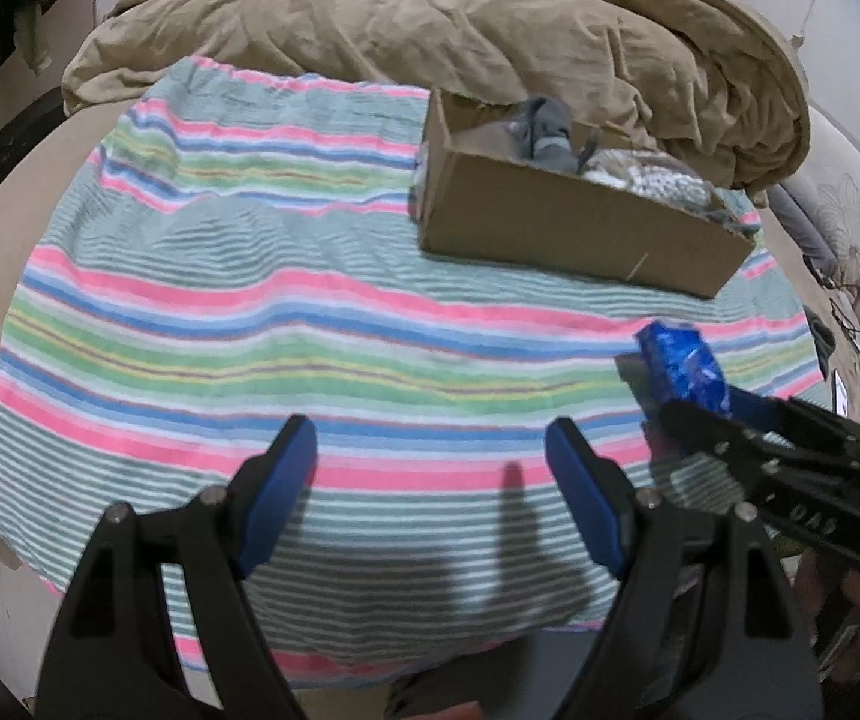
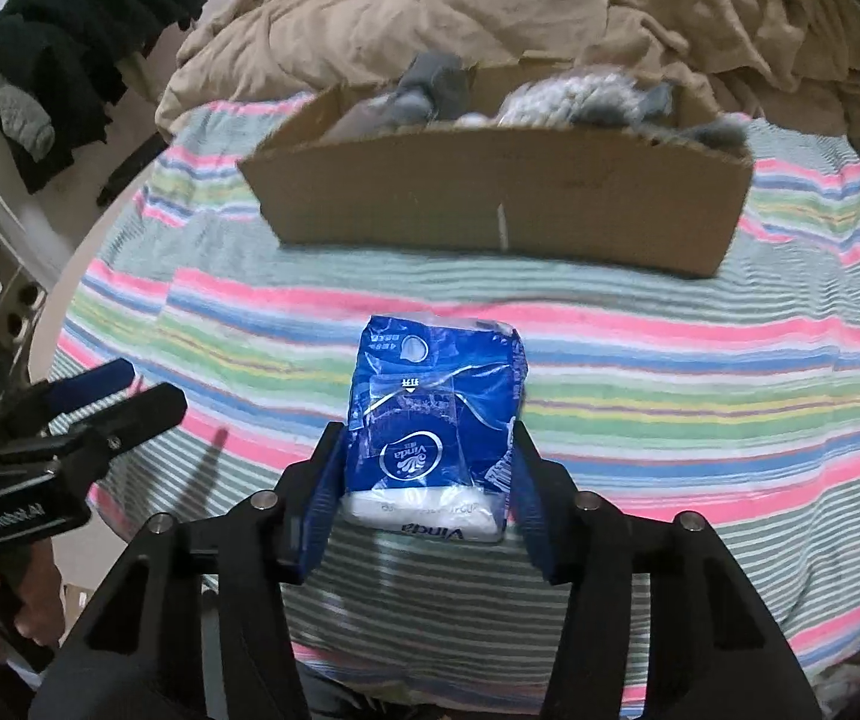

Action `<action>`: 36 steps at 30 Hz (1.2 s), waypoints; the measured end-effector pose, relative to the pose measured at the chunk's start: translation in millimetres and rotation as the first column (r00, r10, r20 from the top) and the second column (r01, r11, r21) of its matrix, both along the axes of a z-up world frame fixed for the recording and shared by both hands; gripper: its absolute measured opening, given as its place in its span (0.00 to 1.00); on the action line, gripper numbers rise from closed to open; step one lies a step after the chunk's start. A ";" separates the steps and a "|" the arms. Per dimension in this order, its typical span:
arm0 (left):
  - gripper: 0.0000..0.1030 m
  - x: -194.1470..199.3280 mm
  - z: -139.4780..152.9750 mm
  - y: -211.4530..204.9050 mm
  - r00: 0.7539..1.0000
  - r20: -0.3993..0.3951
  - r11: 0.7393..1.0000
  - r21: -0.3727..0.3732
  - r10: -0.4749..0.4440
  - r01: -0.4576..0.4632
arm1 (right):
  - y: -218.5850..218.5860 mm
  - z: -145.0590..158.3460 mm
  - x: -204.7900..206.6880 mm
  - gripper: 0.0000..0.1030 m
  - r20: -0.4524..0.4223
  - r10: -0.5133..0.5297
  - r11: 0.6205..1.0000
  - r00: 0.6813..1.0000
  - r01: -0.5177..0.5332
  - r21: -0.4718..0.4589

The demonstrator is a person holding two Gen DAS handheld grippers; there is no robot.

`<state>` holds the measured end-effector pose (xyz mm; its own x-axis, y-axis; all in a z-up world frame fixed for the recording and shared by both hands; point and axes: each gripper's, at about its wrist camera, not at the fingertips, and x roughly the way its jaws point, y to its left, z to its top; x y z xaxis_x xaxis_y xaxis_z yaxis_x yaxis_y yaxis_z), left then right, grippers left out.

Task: Organize objects
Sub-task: 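Grasp the blue wet-wipe pack with the right tool, then lower the blue wet-wipe pack into the box and open the right tool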

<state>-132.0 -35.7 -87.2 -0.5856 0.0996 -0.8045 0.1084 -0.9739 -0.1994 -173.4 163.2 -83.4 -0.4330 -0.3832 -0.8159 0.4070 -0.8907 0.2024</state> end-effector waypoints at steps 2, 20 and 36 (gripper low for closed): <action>0.78 -3.5 4.3 2.0 1.000 -0.009 1.000 -0.003 -0.006 0.006 | 7.5 8.9 -1.0 0.52 -0.017 -0.016 1.000 1.000 0.016 -0.015; 0.78 -68.3 46.6 15.6 0.992 -0.114 0.997 -0.044 -0.062 0.057 | 44.0 74.3 -66.1 0.53 -0.164 -0.112 0.992 0.980 0.099 -0.083; 0.78 -127.1 44.5 27.5 0.986 -0.133 0.994 -0.061 -0.100 0.093 | 57.3 50.1 -151.7 0.66 -0.085 -0.153 0.987 0.985 0.147 -0.072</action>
